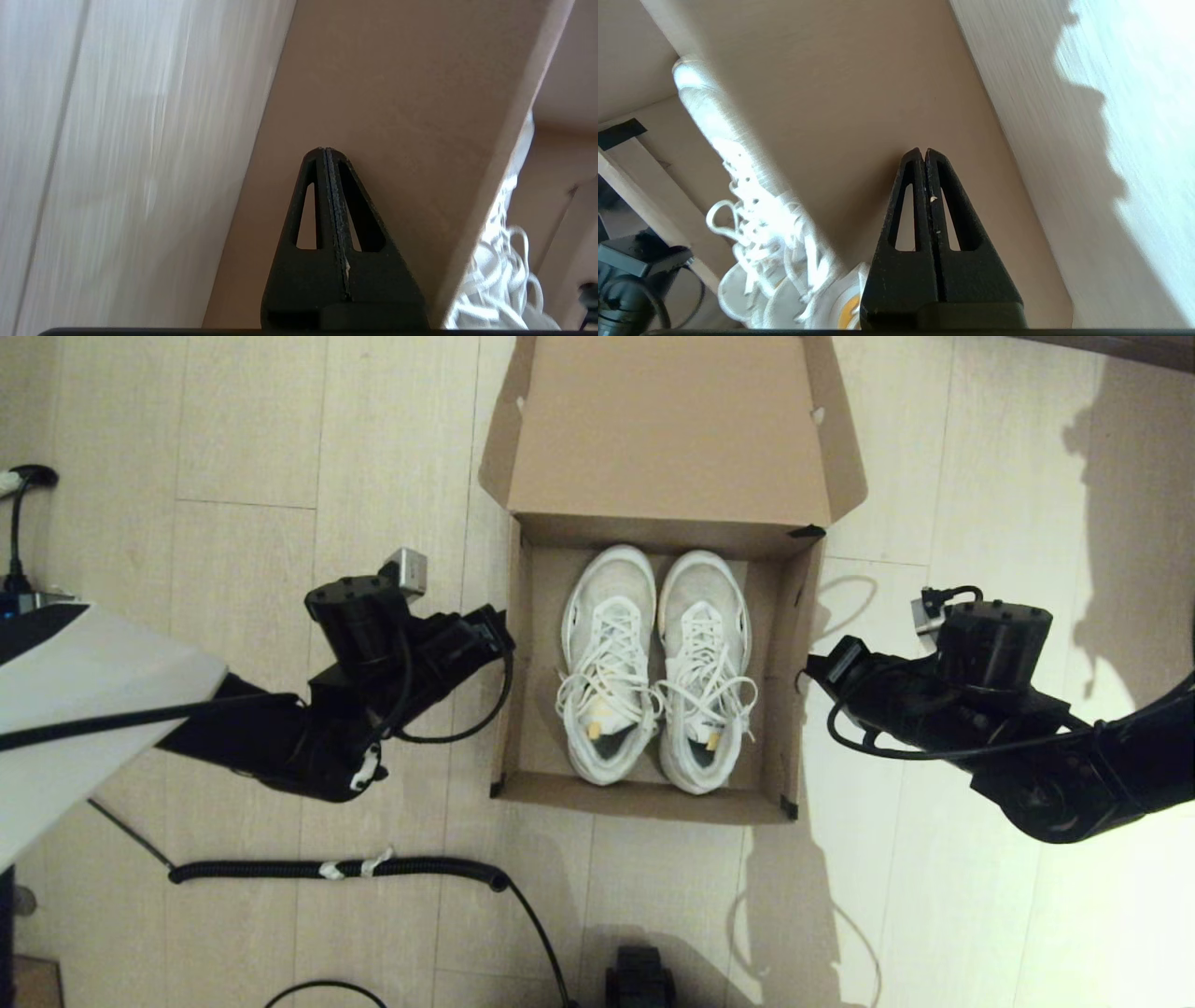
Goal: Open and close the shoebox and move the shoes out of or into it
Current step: Close the shoe box
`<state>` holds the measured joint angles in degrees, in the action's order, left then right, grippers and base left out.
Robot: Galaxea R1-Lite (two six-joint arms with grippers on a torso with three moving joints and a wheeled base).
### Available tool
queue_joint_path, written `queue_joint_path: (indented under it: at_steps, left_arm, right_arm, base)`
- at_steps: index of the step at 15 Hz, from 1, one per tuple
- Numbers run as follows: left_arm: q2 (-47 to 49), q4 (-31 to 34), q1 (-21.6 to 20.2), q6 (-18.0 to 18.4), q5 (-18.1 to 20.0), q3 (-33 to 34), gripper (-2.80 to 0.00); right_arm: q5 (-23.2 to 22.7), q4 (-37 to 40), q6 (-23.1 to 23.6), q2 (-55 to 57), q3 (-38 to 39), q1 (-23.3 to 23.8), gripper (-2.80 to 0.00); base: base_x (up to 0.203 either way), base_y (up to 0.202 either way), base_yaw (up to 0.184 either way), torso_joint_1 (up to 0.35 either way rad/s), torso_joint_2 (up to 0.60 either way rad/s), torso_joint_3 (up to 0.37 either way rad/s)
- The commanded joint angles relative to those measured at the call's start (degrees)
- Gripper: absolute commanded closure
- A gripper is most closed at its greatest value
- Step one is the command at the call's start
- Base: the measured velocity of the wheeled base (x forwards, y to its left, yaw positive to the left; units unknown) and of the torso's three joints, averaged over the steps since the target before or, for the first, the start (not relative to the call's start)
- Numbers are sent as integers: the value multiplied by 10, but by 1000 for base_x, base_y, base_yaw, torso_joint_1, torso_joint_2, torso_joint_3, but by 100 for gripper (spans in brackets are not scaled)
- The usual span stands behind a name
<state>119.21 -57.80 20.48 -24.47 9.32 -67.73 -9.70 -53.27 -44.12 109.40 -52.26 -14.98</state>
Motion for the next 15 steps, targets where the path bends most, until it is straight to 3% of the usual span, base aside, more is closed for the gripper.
queue_joint_path:
  at_steps: [1, 4, 7, 11, 15]
  left_arm:
    - [-38, -26, 10, -1, -3, 79, 0]
    - [-86, -77, 32, -1, -21, 188, 0]
    - [-110, -100, 40, -1, -29, 228, 0]
    - [-120, -100, 8, 6, -44, 225, 0]
    - [-143, -93, -58, 9, -36, 196, 0]
  right_arm:
    - [-1, -12, 5, -33, 47, 1, 0]
    - [31, -29, 62, -79, 116, 11, 0]
    - [53, -31, 107, -121, 168, 20, 0]
    - [55, -26, 109, -122, 108, 78, 0]
    - [46, 21, 105, -107, 23, 152, 0]
  base:
    - [0, 0, 0, 0, 0, 0]
    - [0, 0, 0, 0, 0, 0]
    - [0, 0, 0, 0, 0, 0]
    - [0, 0, 0, 0, 0, 0]
    - [0, 0, 0, 0, 0, 0]
